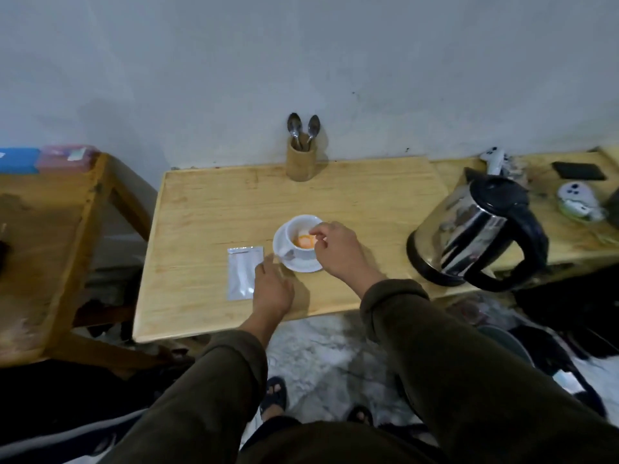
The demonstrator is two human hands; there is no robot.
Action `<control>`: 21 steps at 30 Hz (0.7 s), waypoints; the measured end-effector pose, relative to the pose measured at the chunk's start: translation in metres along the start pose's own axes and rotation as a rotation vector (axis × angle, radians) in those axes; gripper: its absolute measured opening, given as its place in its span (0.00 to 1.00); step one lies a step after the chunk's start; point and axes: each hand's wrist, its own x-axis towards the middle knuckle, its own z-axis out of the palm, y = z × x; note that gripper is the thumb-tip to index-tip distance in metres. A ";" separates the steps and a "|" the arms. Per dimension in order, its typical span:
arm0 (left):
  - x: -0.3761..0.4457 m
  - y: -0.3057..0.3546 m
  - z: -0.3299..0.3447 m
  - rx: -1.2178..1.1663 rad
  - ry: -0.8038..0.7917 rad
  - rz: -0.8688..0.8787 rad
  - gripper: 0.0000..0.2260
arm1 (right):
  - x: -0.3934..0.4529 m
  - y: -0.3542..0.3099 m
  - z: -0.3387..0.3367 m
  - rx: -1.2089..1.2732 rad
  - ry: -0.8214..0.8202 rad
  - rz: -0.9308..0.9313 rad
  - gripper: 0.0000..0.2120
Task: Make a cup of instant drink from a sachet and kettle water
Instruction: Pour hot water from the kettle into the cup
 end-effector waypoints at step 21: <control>-0.017 0.041 0.097 -0.011 0.040 -0.279 0.32 | -0.090 0.190 -0.150 -0.008 0.633 0.201 0.28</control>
